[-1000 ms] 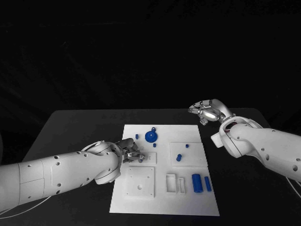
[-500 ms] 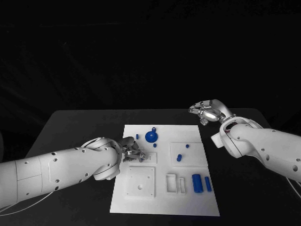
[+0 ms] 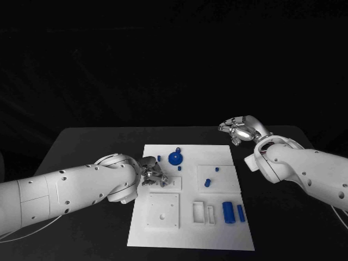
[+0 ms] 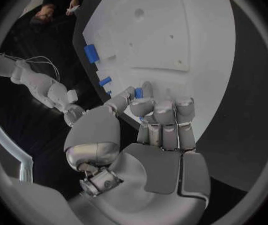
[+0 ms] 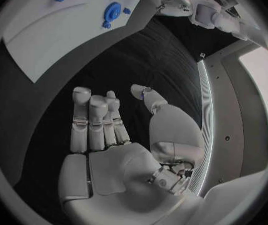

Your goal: Assemble the parts on the task board

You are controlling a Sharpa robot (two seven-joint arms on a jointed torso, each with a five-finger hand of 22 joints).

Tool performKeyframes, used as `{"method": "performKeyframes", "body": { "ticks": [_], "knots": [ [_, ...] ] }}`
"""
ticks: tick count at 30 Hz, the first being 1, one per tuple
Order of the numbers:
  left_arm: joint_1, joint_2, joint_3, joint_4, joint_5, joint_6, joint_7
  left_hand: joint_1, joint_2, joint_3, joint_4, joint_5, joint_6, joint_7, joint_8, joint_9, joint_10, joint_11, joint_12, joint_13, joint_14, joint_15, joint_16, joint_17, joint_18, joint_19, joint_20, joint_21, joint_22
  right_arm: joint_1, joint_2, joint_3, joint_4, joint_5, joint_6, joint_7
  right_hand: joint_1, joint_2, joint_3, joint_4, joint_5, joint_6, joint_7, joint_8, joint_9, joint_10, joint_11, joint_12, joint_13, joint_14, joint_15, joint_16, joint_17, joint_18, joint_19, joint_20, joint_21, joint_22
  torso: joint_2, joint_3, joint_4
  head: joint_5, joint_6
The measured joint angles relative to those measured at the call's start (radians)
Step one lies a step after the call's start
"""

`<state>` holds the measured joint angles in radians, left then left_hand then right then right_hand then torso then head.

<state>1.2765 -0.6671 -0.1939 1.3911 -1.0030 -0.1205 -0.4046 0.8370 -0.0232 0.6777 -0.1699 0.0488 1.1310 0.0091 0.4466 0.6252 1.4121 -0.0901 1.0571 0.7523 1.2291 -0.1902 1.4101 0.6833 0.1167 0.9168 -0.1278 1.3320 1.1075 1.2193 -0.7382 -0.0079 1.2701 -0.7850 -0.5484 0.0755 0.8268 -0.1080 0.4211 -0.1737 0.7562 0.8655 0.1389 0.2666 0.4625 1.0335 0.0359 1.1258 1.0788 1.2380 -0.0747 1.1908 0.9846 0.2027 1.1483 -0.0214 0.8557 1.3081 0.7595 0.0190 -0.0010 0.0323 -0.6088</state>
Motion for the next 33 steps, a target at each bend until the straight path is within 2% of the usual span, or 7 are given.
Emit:
{"method": "performKeyframes", "body": {
  "ticks": [3, 7, 12, 20, 26, 29, 33],
  "knots": [
    [0.004, 0.01, 0.0, -0.015, 0.001, 0.027, -0.006, -0.003, 0.003, -0.001, -0.001, 0.004, -0.004, -0.003, 0.012, 0.03, -0.007, -0.003, 0.0, -0.002, -0.003, -0.003, 0.0, -0.002, 0.0, -0.006, 0.003, 0.0, 0.0, 0.0, 0.0, 0.0, 0.0, 0.0, 0.0, 0.0, 0.0, 0.0, 0.0, 0.0, 0.0, 0.0, 0.0, 0.0, 0.0, 0.0, 0.0, 0.0, 0.0, 0.0, 0.0, 0.0, 0.0, 0.0, 0.0, 0.0, 0.0, 0.0, 0.0, 0.0, 0.0, 0.0, -0.001],
    [0.011, 0.026, 0.001, -0.032, 0.002, 0.062, -0.015, -0.011, 0.011, -0.007, -0.009, 0.082, -0.01, -0.007, 0.029, 0.093, -0.012, -0.007, 0.0, -0.006, -0.003, -0.003, 0.0, -0.007, 0.0, -0.006, 0.003, 0.0, 0.0, 0.0, 0.002, 0.0, -0.001, 0.001, 0.001, 0.0, 0.0, 0.0, 0.0, 0.0, 0.0, -0.001, -0.001, 0.0, 0.0, 0.0, 0.0, 0.0, 0.0, 0.0, 0.0, 0.0, 0.0, 0.0, 0.0, 0.0, 0.0, 0.0, 0.0, 0.0001, 0.0, 0.001, -0.003],
    [0.017, 0.04, 0.001, -0.052, 0.002, 0.092, -0.027, -0.019, 0.019, -0.013, -0.015, 0.137, -0.01, -0.008, 0.041, 0.144, -0.011, -0.009, 0.0, -0.008, -0.007, -0.007, 0.0, -0.01, 0.0, -0.006, 0.003, 0.0, 0.0, 0.0, 0.003, 0.0, -0.001, 0.001, 0.001, 0.0, 0.0, 0.0, 0.0, 0.0, 0.0, 0.003, 0.001, 0.0, 0.0, 0.0, 0.0, 0.0, -0.001, 0.0, 0.0, 0.0, 0.0, 0.0, 0.0, 0.0, 0.0, 0.0, 0.0, -0.0001, -0.0009, 0.003, -0.004],
    [0.023, 0.061, 0.001, -0.068, -0.001, 0.118, -0.04, -0.033, 0.033, -0.021, -0.023, 0.176, -0.014, -0.011, 0.041, 0.193, -0.009, -0.017, 0.0, -0.011, -0.007, -0.007, 0.005, -0.013, 0.0, -0.006, 0.003, 0.0, 0.0, 0.0, 0.002, 0.0, -0.001, 0.001, 0.001, 0.0, 0.0, 0.0, 0.0, 0.0, 0.0, 0.004, 0.001, 0.0, 0.0, 0.0, 0.0, 0.0, -0.001, 0.0, 0.0, 0.0, 0.0, 0.0, 0.0, 0.0, 0.0, 0.0, 0.001, 0.0001, -0.0007, 0.002, -0.004],
    [0.024, 0.072, 0.001, -0.08, -0.012, 0.136, -0.046, -0.061, 0.061, -0.041, -0.043, 0.27, -0.013, -0.01, 0.043, 0.24, -0.004, -0.023, 0.007, -0.011, -0.007, -0.007, 0.019, -0.013, 0.0, -0.006, 0.003, 0.0, -0.001, 0.0, 0.003, 0.0, 0.0, 0.001, 0.001, 0.0, 0.0, 0.0, 0.0, 0.0, 0.0, 0.003, 0.001, 0.0, 0.0, 0.0, 0.0, 0.0, -0.001, 0.0, 0.0, 0.0, 0.0, 0.0, 0.0, 0.0, 0.0, 0.0, 0.0, 0.0007, 0.0005, 0.003, -0.004],
    [0.025, 0.076, 0.001, -0.084, -0.016, 0.142, -0.048, -0.073, 0.073, -0.043, -0.045, 0.274, -0.01, -0.007, 0.047, 0.258, -0.004, -0.023, 0.007, -0.011, -0.007, -0.007, 0.019, -0.013, 0.0, -0.006, 0.003, 0.0, -0.002, 0.0, 0.002, 0.0, 0.0, 0.001, 0.001, 0.0, 0.0, 0.0, 0.0, 0.0, 0.0, 0.003, 0.001, 0.0, 0.0, 0.0, 0.0, 0.0, -0.001, 0.0, 0.0, 0.0, 0.0, 0.0, 0.0, 0.0, 0.0, 0.0, 0.0, 0.0007, 0.0008, 0.004, -0.004],
    [0.025, 0.079, 0.001, -0.087, -0.023, 0.146, -0.05, -0.075, 0.075, -0.043, -0.045, 0.276, -0.009, -0.006, 0.049, 0.262, -0.004, -0.023, 0.007, -0.011, -0.007, -0.007, 0.019, -0.014, 0.0, -0.006, 0.003, 0.0, -0.002, 0.0, 0.002, 0.0, 0.0, 0.001, 0.001, 0.0, 0.0, 0.0, 0.0, 0.0, 0.0, 0.003, 0.001, 0.0, 0.0, 0.0, 0.0, 0.0, -0.002, 0.0, 0.0, 0.0, 0.0, 0.0, 0.0, 0.0, 0.0, 0.0, 0.0, 0.0007, 0.001, 0.005, -0.004]
  ]
}}
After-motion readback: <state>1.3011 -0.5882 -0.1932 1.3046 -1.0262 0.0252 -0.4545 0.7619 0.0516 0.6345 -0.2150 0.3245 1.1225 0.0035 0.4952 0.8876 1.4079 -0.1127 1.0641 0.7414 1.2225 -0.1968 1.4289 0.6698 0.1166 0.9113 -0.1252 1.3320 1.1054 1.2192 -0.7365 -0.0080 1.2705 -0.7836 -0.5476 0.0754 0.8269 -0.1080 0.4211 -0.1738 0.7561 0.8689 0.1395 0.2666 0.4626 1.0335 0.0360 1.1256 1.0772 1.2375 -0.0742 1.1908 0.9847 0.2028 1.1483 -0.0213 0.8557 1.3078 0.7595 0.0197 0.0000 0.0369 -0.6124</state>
